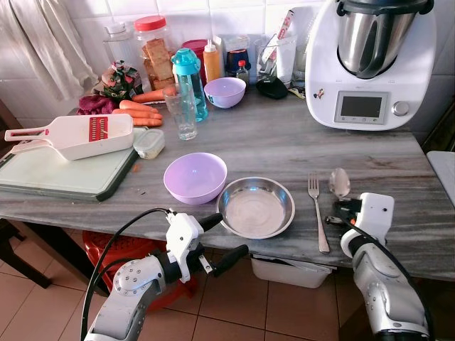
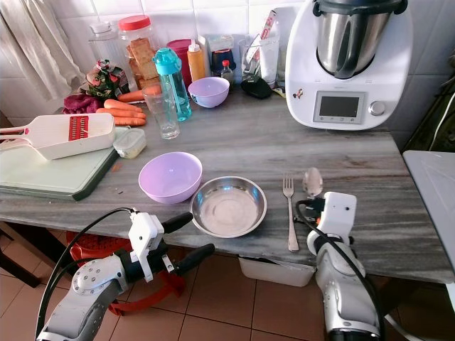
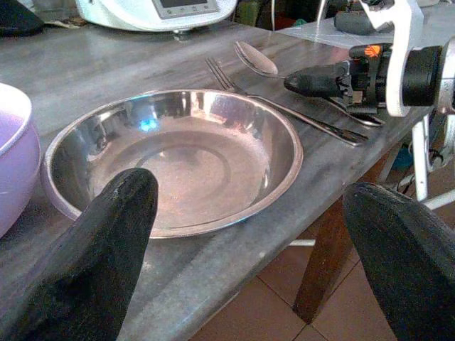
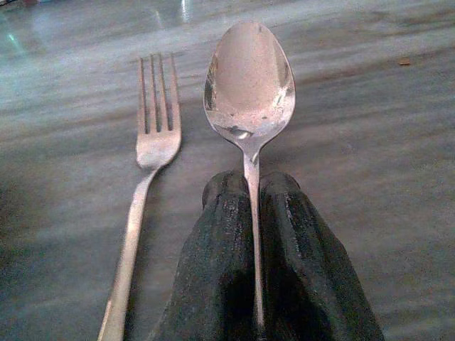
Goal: Setting the table
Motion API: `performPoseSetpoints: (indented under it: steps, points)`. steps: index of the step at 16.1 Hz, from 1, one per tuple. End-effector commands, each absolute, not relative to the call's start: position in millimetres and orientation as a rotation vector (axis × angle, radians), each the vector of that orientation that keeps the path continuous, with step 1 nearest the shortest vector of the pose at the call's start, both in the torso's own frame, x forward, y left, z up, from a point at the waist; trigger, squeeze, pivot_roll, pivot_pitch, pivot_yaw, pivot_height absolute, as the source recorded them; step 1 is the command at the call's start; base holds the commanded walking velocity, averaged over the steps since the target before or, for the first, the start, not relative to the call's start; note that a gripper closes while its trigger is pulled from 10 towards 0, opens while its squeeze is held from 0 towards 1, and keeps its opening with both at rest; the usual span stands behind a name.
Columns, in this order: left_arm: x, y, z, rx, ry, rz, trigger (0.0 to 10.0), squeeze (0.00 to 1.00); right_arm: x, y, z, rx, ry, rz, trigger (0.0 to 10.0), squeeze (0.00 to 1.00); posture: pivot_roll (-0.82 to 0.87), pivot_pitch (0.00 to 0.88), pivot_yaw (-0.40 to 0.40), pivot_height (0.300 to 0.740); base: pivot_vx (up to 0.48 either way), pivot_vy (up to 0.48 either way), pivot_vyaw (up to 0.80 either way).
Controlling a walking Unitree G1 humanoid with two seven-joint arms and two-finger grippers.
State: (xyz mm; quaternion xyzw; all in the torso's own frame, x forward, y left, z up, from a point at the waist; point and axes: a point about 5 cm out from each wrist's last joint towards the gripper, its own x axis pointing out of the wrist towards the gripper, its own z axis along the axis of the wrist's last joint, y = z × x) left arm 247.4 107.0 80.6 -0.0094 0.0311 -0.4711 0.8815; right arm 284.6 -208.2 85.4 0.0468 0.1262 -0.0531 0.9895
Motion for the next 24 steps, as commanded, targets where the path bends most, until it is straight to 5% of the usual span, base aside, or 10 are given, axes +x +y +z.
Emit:
performPoseSetpoints:
  steps: [1,19,21,24]
  points:
    - [247,107,81,-0.003,0.07,-0.993,10.0,0.0,287,-201,82,0.11,0.277,-0.08,10.0,0.0,-0.04,0.0,0.095,0.74,0.0,0.0,0.0]
    - [247,105,78,-0.002,0.078,-0.996,10.0,0.0,272,-214,68,0.115,0.38,-0.158,10.0,0.0,-0.05,0.0,0.098,0.74,0.0,0.0,0.0]
    - [247,104,78,0.0,0.08,-0.998,10.0,0.0,275,-213,69,0.115,0.383,-0.138,10.0,0.79,-0.05,0.0,0.096,0.74,0.0,0.0,0.0]
    - [246,105,77,0.0,0.081,-0.994,10.0,0.0,277,-212,70,0.112,0.389,-0.115,10.0,0.79,-0.04,0.0,0.092,0.74,0.0,0.0,0.0]
